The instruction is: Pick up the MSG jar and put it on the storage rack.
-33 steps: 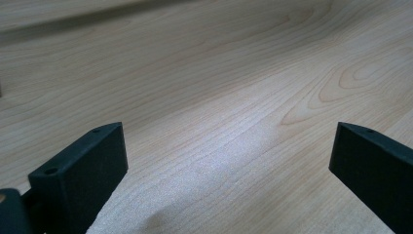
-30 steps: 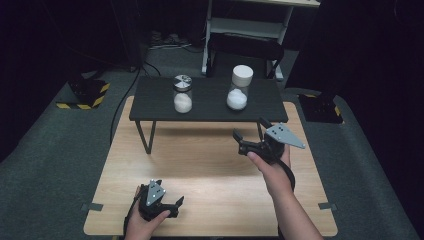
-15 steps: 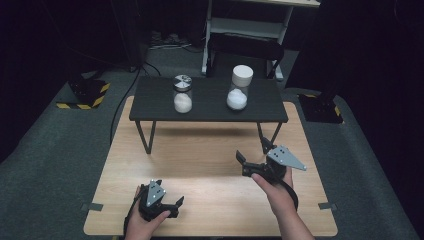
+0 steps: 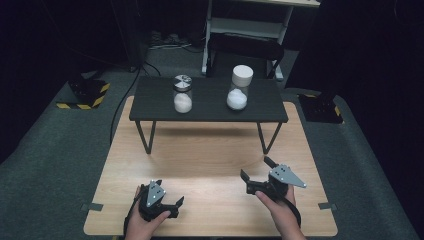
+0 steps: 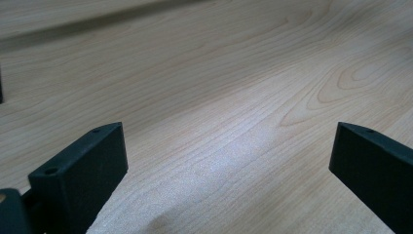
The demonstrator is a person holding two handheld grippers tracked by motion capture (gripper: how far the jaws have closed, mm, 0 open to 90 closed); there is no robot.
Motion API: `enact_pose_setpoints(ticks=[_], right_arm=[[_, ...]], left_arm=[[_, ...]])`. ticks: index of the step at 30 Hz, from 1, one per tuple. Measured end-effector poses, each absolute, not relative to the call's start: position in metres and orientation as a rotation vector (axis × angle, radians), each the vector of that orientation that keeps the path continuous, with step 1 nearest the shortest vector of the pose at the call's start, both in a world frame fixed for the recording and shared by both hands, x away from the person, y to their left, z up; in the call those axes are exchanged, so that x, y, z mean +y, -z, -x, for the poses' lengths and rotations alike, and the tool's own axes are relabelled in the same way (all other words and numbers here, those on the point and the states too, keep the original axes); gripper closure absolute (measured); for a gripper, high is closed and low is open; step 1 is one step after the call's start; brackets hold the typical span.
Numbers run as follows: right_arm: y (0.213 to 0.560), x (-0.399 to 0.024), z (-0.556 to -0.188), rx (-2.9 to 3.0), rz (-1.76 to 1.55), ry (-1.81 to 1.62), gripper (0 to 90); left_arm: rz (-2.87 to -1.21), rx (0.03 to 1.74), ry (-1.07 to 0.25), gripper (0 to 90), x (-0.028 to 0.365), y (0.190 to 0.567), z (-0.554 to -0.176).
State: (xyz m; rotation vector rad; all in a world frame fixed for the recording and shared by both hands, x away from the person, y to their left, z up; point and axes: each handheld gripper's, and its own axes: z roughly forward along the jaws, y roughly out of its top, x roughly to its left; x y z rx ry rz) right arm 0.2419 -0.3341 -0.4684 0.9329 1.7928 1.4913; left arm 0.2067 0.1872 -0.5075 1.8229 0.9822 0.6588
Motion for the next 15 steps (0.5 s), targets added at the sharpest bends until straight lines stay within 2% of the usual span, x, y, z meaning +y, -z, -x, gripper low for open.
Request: enact_pose_setpoints(ticks=[15], right_arm=[[0.498,-0.351,-0.231,1.899,-0.972,-1.326,0.2]], left_arm=[[-1.838,0.963,-0.683,0.9,0.184,0.508,-0.205]])
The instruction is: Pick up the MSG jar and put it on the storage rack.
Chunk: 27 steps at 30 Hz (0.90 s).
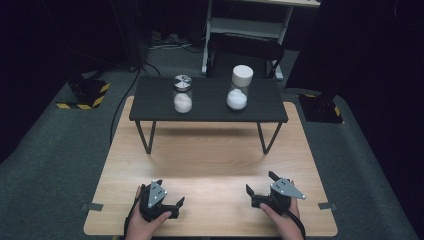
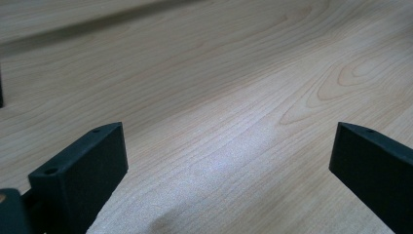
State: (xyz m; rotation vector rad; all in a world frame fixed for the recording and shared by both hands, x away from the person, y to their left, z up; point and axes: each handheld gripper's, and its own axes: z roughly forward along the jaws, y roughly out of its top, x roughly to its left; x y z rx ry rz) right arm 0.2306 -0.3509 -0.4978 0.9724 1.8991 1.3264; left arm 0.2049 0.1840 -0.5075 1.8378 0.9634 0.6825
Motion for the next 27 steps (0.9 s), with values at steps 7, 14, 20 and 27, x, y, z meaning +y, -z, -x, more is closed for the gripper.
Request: enact_pose_setpoints(ticks=[7,14,20,27], right_arm=[[0.502,-0.352,-0.222,1.931,-0.987,-1.246,0.3],[0.502,-0.355,-0.215,1.948,-1.004,-1.193,0.3],[0.5,-0.36,-0.215,1.959,-1.043,-1.195,0.3],[0.498,-0.36,-0.217,1.975,-1.043,-1.181,0.3]], left_arm=[[-1.86,0.945,-0.707,0.9,0.18,0.507,-0.202],[-1.89,0.926,-0.731,0.9,0.175,0.506,-0.201],[-1.89,0.927,-0.733,0.9,0.175,0.506,-0.201],[-1.883,0.927,-0.73,1.0,0.175,0.506,-0.2]])
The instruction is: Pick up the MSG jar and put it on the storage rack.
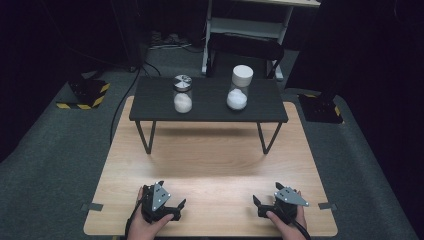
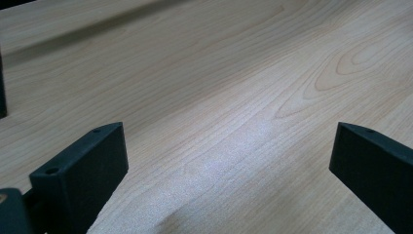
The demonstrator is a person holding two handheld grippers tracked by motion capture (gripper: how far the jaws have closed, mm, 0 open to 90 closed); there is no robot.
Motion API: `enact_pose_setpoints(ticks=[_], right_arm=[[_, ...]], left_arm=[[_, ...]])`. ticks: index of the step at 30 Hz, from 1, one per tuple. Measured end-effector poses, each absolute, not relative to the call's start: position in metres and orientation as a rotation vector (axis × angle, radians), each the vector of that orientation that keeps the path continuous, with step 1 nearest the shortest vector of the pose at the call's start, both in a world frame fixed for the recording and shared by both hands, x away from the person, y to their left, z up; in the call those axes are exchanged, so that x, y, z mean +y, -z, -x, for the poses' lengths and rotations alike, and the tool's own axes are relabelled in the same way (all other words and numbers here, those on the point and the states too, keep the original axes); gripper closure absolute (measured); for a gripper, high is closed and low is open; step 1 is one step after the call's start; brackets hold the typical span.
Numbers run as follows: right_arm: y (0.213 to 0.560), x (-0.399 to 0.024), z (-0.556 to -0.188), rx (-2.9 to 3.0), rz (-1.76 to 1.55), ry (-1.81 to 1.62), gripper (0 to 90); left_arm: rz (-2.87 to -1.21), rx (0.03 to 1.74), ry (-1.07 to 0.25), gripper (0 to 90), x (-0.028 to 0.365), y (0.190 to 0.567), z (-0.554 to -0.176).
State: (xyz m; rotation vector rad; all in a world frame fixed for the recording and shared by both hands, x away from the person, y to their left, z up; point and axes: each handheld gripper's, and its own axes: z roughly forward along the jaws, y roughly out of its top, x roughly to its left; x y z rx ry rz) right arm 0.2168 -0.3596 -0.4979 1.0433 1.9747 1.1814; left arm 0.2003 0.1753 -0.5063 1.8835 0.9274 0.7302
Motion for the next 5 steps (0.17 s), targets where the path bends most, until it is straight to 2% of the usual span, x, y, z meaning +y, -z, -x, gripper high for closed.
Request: enact_pose_setpoints(ticks=[5], right_arm=[[0.4962,-0.3588,-0.2193,1.992,-1.044,-1.174,0.5]], left_arm=[[-1.885,0.935,-0.724,1.0,0.1754,0.5057,-0.2012]])
